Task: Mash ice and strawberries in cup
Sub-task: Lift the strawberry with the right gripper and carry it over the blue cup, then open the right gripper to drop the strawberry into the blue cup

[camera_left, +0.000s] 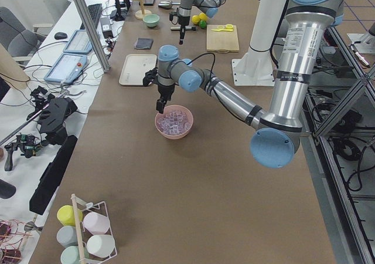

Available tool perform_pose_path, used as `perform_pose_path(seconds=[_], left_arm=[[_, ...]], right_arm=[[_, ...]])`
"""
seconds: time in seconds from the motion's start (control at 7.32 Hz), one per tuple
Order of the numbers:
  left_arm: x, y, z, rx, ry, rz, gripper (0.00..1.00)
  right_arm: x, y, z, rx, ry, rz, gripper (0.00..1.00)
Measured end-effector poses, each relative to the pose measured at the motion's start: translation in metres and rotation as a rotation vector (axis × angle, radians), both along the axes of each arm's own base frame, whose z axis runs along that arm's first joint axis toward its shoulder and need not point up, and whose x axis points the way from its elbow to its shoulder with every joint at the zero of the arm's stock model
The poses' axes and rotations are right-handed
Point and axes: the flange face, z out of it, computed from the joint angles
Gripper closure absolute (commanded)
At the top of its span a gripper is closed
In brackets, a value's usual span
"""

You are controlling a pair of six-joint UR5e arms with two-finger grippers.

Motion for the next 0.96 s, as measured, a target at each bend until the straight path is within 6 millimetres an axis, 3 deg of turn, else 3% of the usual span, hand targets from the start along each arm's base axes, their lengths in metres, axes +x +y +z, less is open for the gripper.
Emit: perform_pose_path(seconds=[0.27, 0.41, 0.82, 0.96], left_arm=[[-0.017, -0.011, 0.023, 0.017, -0.032, 0.028, 0.03], [-0.019, -0.013, 0.026, 0.019, -0.037, 0.032, 0.03], [-0.018, -0.017, 0.026, 0.017, -0.034, 0.032, 0.03], [-0.018, -0.017, 0.025, 0.016, -0.032, 0.032, 0.03]], right_arm=[[-0.034, 0.01, -0.087, -0.042, -0.024, 0.028, 1.0], [-0.052, 0.022, -0.109, -0.044, -0.023, 0.037, 1.0], [-0.089, 0.029, -0.13, -0.04, -0.003, 0.053, 1.0], [-0.093, 0.03, -0.13, -0.041, 0.001, 0.051, 0.81]])
